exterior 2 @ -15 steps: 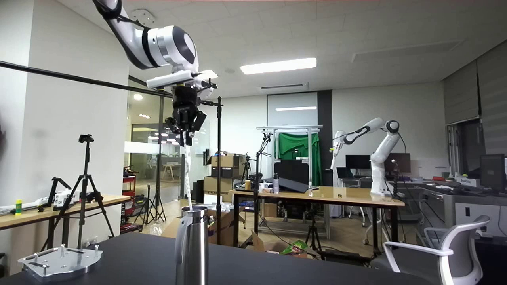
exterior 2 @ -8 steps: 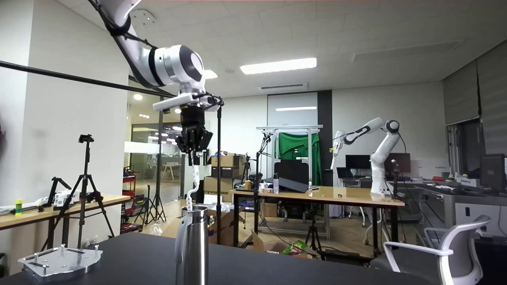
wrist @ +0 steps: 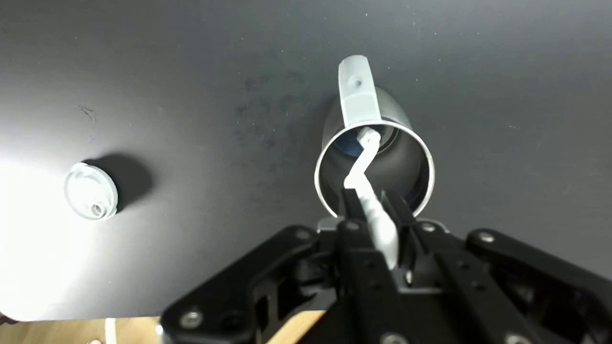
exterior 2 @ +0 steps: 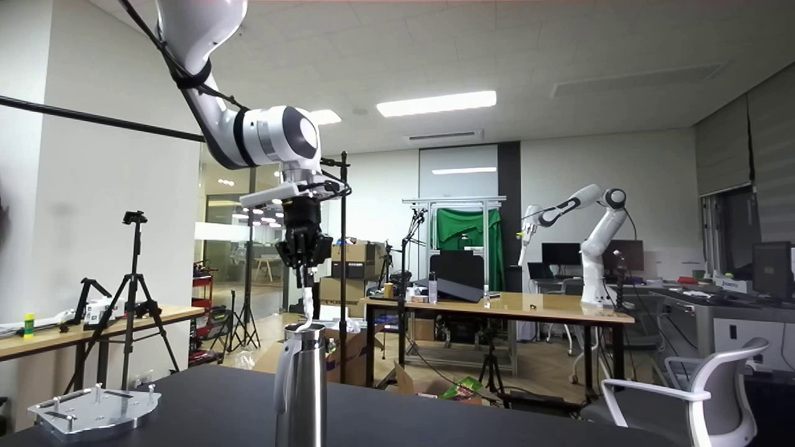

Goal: Use the brush to scrub inside the jar

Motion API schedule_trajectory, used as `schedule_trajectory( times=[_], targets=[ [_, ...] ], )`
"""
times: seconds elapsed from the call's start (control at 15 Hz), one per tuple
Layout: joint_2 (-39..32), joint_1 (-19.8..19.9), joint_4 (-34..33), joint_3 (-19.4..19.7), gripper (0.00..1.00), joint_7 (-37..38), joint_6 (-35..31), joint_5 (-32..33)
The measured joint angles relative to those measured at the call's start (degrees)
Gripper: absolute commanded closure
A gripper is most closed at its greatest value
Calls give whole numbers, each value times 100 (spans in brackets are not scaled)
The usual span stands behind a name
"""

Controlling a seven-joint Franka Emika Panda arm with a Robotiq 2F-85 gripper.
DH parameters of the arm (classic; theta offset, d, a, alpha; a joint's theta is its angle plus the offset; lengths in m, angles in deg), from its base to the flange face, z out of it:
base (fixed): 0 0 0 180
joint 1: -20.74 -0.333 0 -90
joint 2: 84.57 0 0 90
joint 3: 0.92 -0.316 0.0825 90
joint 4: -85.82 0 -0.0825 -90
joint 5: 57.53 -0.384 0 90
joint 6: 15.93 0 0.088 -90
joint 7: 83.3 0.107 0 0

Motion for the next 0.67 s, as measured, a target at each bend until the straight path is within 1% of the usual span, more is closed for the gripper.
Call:
schedule_trajectory(
  times=[0.4,0.67],
  targets=[
    [730,-191,-281,-77,96,-1,1157,151],
    [1162,-205,-345,-224,96,-1,1603,218]
  ],
)
